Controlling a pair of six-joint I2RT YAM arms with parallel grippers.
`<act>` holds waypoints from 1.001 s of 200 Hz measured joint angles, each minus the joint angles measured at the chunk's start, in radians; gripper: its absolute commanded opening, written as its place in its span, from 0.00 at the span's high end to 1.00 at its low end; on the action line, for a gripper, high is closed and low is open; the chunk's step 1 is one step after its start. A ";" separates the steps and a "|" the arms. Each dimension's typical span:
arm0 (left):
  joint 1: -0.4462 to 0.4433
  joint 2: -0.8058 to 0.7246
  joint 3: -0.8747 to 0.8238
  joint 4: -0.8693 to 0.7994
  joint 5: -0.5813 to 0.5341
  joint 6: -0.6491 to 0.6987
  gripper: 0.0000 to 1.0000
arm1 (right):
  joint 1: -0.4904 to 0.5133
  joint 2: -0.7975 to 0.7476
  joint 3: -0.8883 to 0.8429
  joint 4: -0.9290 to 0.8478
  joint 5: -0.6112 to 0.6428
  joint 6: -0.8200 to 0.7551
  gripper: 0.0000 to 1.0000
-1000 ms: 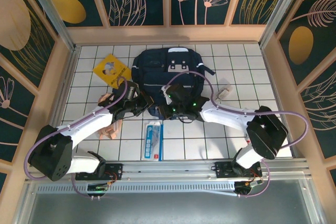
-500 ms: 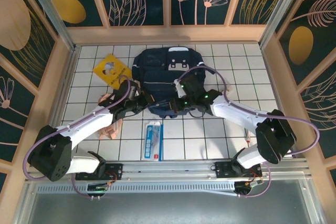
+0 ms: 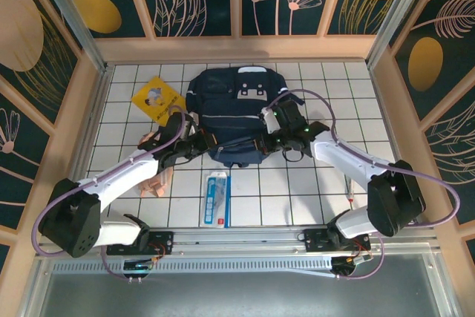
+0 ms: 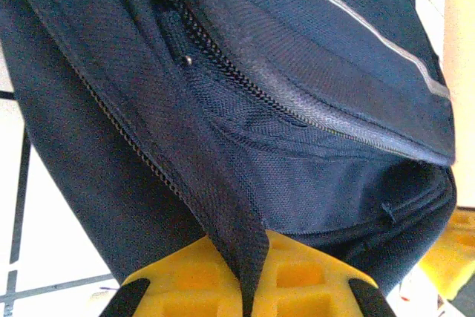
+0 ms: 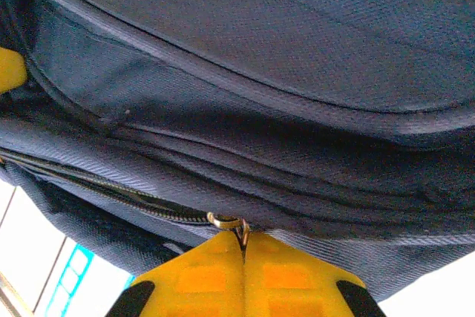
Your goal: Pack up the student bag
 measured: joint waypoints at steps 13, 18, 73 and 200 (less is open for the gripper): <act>0.013 0.000 0.011 -0.006 0.026 0.034 1.00 | -0.013 -0.005 -0.007 0.006 0.004 -0.001 1.00; 0.020 0.000 0.014 -0.016 0.027 0.047 1.00 | -0.019 -0.006 -0.010 0.004 0.036 -0.005 1.00; 0.165 0.105 0.052 -0.145 0.016 0.247 1.00 | -0.082 -0.041 -0.085 -0.002 0.137 -0.029 1.00; 0.022 -0.048 0.143 -0.270 0.027 0.501 0.45 | 0.019 0.007 -0.173 0.241 -0.074 0.119 0.52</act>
